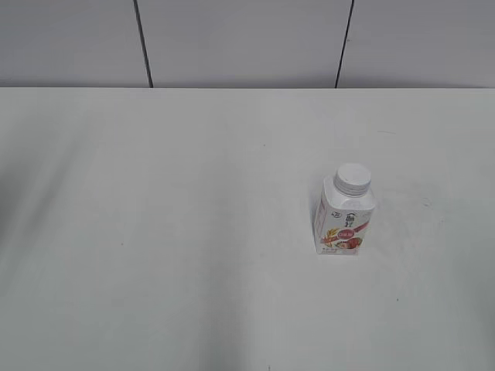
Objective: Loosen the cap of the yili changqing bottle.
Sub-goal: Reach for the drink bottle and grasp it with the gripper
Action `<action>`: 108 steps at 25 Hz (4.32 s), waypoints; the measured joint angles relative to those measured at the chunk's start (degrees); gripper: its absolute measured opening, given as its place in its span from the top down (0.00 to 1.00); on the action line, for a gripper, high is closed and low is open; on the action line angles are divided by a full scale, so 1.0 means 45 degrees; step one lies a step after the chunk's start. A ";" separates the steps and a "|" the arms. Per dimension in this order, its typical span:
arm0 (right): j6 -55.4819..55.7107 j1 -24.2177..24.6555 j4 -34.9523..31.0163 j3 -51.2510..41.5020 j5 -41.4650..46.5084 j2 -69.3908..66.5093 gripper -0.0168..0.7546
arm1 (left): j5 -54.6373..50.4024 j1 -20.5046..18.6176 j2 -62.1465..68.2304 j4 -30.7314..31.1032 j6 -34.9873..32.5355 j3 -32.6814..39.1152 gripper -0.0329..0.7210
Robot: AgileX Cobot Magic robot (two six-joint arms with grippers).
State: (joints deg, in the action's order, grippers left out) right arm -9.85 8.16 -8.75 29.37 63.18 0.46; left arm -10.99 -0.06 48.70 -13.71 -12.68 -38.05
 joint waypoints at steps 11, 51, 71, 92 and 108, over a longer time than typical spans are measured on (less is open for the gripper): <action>0.0000 0.0000 0.0037 0.0000 -0.0014 0.0000 0.35 | 0.5179 0.2777 0.5379 0.0153 0.0005 0.0011 0.23; 0.0000 0.0000 0.0037 0.0000 -0.0014 0.0000 0.35 | 1.7412 0.4790 1.7640 1.9997 0.9737 -0.5644 0.16; 0.0000 0.0000 0.0037 0.0000 -0.0026 0.0000 0.35 | 1.7663 0.6705 1.9980 1.8682 0.9690 -0.7876 0.17; 0.0000 0.0000 0.0037 0.0000 -0.0026 0.0000 0.35 | 1.7569 0.7221 2.1060 1.8419 0.9677 -0.9335 0.19; 0.0000 0.0000 0.0037 0.0000 -0.0026 0.0000 0.35 | 1.7313 0.7221 2.1134 1.8417 0.9677 -0.9372 0.41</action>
State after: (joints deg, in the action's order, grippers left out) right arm -9.85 8.16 -8.58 29.37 63.06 0.46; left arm 66.92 32.44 143.80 69.17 30.86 -80.23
